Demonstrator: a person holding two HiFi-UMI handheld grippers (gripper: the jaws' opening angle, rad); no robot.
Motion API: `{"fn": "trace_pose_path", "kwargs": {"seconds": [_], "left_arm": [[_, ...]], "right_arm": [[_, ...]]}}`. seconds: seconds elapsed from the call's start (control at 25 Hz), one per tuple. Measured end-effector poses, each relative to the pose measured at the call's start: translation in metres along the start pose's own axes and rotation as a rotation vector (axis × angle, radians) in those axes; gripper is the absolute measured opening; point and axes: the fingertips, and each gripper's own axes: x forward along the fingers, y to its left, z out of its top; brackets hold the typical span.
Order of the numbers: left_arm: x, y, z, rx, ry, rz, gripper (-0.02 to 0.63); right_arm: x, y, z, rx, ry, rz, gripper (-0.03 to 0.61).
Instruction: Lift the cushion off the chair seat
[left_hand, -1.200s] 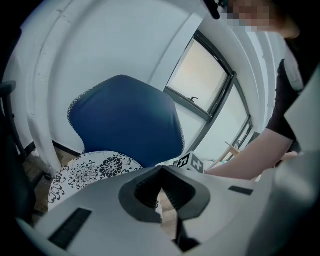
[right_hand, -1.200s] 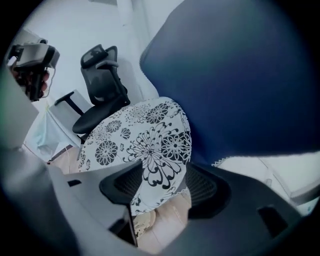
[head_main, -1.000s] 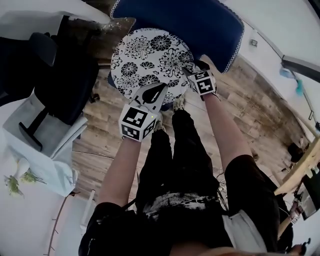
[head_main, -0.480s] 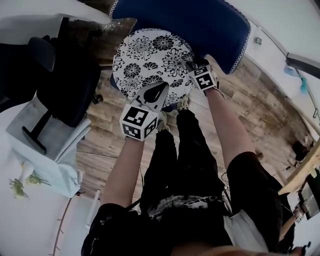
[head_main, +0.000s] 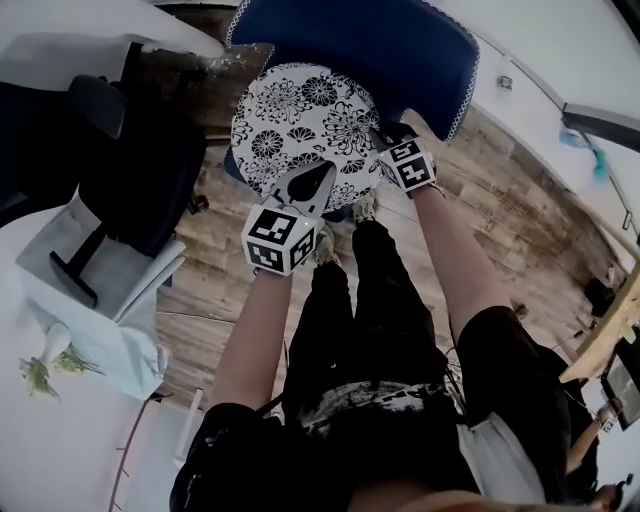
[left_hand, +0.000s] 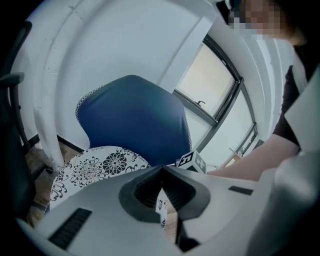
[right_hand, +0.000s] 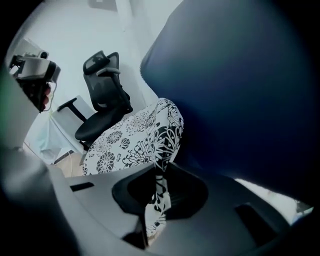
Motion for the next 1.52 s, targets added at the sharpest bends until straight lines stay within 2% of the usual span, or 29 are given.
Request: {"fn": "trace_pose_path", "kwargs": {"seconds": [0.28, 0.52, 0.72, 0.92, 1.08, 1.28, 1.52], "left_arm": [[-0.035, -0.012, 0.031, -0.025, -0.059, -0.006, 0.012], [-0.076, -0.028, 0.062, 0.017, -0.100, 0.007, 0.012], [-0.114, -0.036, 0.079, 0.063, -0.134, 0.027, 0.012], [-0.153, -0.041, 0.082, 0.092, -0.168, 0.048, 0.012], [-0.189, -0.049, 0.095, 0.151, -0.191, 0.081, 0.012], [-0.221, -0.058, 0.109, 0.194, -0.242, 0.083, 0.012], [-0.250, -0.078, 0.125, 0.244, -0.305, 0.083, 0.012]], "right_arm": [[-0.042, 0.038, 0.027, -0.003, -0.032, 0.047, 0.040], [-0.097, 0.079, 0.053, -0.058, -0.079, 0.085, 0.040], [-0.142, 0.102, 0.081, -0.034, -0.145, 0.094, 0.040], [-0.177, 0.125, 0.111, -0.051, -0.196, 0.058, 0.040], [-0.217, 0.147, 0.150, -0.083, -0.305, 0.013, 0.037], [-0.275, 0.172, 0.186, -0.122, -0.428, -0.045, 0.037], [-0.340, 0.203, 0.212, -0.147, -0.541, -0.064, 0.037]]}}
